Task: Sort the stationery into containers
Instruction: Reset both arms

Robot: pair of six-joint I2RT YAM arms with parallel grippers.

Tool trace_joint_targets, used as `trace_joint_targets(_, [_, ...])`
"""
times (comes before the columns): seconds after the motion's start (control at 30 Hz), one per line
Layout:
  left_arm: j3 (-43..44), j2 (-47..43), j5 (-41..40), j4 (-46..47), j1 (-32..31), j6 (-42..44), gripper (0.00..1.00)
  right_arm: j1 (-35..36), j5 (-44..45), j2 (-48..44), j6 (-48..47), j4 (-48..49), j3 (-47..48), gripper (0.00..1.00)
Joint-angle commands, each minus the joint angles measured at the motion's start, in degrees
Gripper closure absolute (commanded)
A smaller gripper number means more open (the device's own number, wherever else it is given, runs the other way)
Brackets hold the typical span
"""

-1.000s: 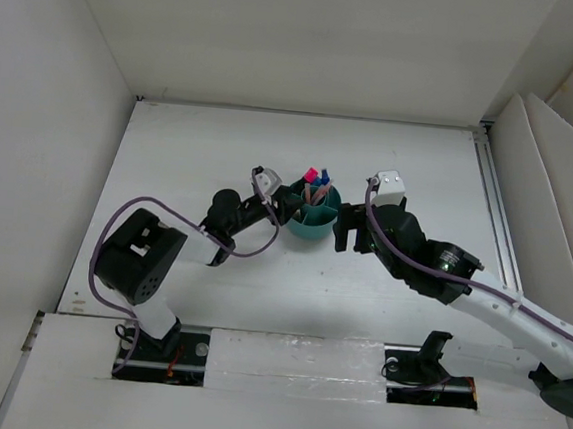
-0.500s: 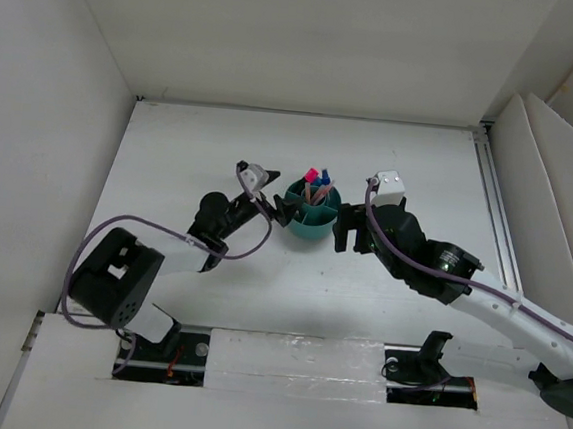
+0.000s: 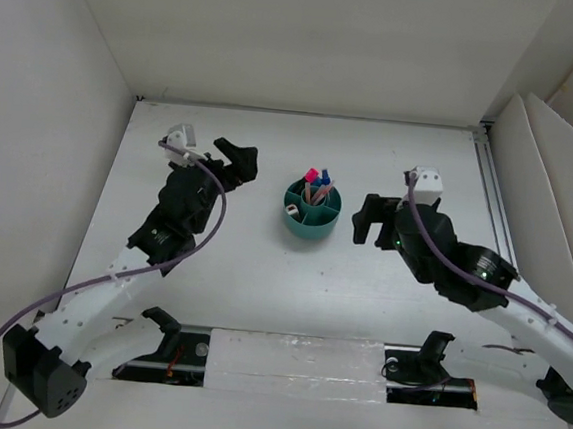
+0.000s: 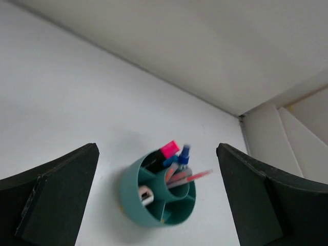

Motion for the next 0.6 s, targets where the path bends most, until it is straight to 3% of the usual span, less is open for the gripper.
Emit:
trace_joint_targets(0.0, [2.2, -3.9, -6.1, -28.9, 0.0, -14.2, 0.0, 0.5, 6.0, -3.8, 3.4, -6.3, 3.4, 0.0])
trace_joint_targets(0.27, [9.7, -10.3, -4.6, -51.3, 0.0, -16.8, 0.0, 0.5, 6.3, -13.5, 8.6, -12.9, 3.5, 0.0])
trace_joint_targets(0.57, [6.0, -27.9, -10.9, -54.3, 0.0, -13.0, 0.0, 0.5, 5.7, -25.6, 9.2, -15.6, 1.7, 0.0])
